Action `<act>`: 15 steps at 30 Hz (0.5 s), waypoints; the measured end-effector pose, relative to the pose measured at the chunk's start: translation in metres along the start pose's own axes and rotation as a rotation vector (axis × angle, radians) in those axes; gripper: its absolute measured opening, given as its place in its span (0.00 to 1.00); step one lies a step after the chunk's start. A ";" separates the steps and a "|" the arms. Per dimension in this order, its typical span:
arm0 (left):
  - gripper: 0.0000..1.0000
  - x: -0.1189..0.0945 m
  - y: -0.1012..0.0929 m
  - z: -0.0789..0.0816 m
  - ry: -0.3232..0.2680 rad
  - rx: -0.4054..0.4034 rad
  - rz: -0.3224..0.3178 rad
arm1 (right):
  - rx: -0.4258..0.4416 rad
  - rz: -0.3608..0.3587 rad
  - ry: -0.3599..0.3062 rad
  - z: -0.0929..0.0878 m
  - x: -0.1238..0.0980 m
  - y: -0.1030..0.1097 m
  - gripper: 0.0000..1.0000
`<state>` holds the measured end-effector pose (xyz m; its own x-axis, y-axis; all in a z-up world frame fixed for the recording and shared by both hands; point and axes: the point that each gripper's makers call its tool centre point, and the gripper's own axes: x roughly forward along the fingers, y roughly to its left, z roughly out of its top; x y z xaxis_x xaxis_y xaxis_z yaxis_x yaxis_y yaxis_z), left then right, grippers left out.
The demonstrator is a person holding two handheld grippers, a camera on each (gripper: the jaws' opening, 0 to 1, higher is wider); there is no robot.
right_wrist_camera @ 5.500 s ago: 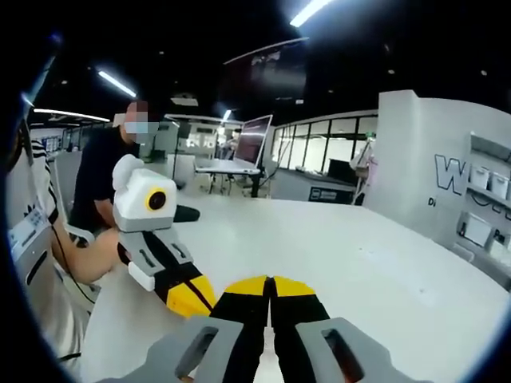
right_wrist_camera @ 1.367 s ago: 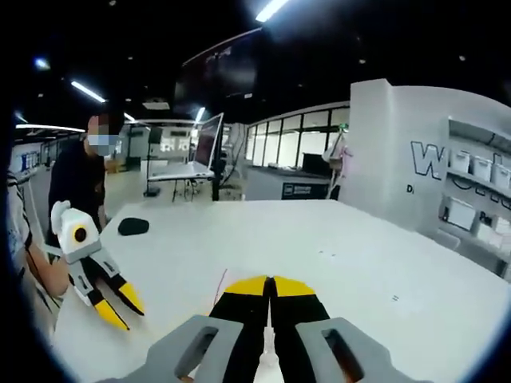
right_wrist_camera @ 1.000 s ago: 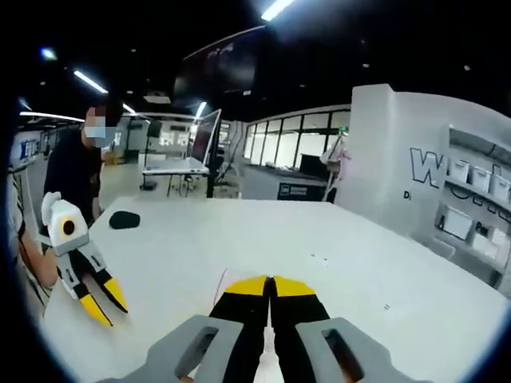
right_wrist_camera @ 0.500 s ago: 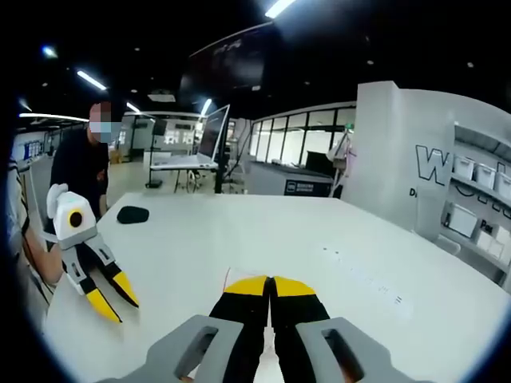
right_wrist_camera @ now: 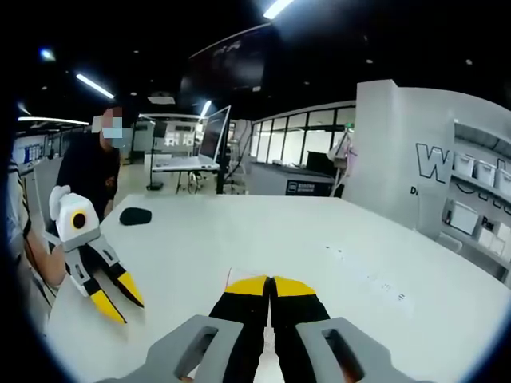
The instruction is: Open the resealable bag by pulling the two sides of the seal apart until the entire bag opening is separated and visibly accessible.
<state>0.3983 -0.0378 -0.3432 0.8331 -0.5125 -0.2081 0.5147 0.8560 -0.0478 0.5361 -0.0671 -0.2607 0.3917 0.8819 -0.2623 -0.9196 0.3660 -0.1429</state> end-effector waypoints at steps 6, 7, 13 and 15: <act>0.22 0.000 0.000 0.000 -0.001 0.001 0.001 | -0.001 0.001 0.002 -0.001 -0.002 0.002 0.00; 0.22 0.000 0.000 0.000 -0.001 0.001 0.001 | -0.001 0.002 0.003 -0.002 -0.002 0.003 0.00; 0.22 -0.001 0.000 0.000 0.000 0.001 0.001 | 0.000 0.008 0.003 -0.002 -0.003 0.005 0.00; 0.22 -0.001 0.000 0.000 -0.001 0.001 0.001 | -0.001 0.004 0.000 -0.002 -0.002 0.004 0.00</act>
<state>0.3979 -0.0371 -0.3430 0.8338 -0.5118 -0.2070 0.5142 0.8564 -0.0464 0.5310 -0.0682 -0.2625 0.3882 0.8832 -0.2632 -0.9210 0.3622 -0.1433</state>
